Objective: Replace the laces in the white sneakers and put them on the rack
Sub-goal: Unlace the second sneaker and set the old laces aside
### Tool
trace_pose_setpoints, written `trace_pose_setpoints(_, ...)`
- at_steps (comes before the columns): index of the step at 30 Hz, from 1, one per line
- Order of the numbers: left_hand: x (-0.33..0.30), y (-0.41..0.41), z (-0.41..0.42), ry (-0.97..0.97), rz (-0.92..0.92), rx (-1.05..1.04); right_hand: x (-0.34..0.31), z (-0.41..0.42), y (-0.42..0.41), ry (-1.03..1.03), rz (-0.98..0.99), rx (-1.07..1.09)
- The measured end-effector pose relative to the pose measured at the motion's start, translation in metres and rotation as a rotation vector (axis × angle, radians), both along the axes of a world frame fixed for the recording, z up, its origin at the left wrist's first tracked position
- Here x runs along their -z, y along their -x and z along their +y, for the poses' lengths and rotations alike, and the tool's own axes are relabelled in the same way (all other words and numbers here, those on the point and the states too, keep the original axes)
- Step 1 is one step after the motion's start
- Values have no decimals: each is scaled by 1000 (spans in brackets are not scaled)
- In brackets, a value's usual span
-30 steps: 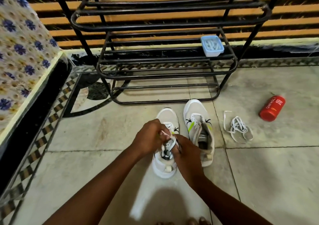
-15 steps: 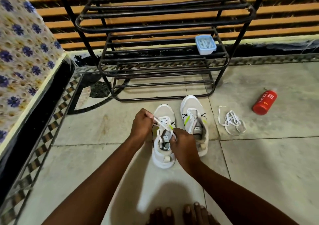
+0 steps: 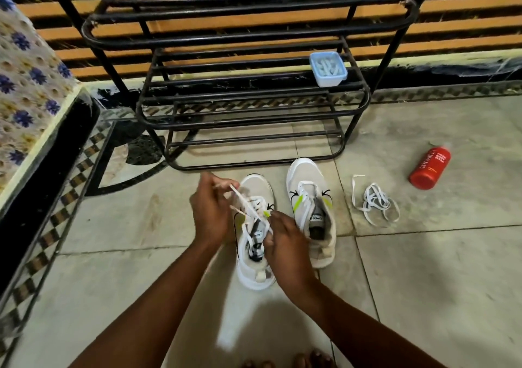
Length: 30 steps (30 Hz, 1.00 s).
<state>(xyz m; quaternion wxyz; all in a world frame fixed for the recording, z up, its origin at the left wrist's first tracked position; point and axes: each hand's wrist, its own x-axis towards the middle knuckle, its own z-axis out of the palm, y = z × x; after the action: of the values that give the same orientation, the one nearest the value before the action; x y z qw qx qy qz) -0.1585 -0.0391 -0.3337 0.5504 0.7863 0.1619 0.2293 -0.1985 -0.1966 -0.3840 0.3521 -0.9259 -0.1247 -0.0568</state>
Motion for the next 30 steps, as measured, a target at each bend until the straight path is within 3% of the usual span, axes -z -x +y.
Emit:
trace_pose_setpoints(2, -6, -12, 7, 545, 48, -169, 0, 0, 0, -7, 22, -16)
trace_pose_setpoints(3, -7, -14, 11, 674, 69, -143, -1, -1, 0, 2, 24, -14)
trace_pose_setpoints(4, -8, -13, 14, 632, 86, -63, -1, -1, 0, 4, 24, -10)
trace_pose_setpoints(8, -5, 8, 12, -119, 159, 465, -5, -6, 5, -66, 153, -14)
trace_pose_setpoints(14, -6, 13, -2, -889, 196, 737, -2, -1, -1, -62, 137, 25)
trace_pose_setpoints(20, -1, 17, -10, -1126, 84, 641, -3, -2, 1, -110, 135, 58)
trace_pose_setpoints(25, 8, 13, -4, -1078, -47, 502, 6, 2, 1, -107, 158, 69)
trace_pose_setpoints(30, -6, 4, 12, -346, -54, 147, 6, 2, 2, -69, 139, 54)
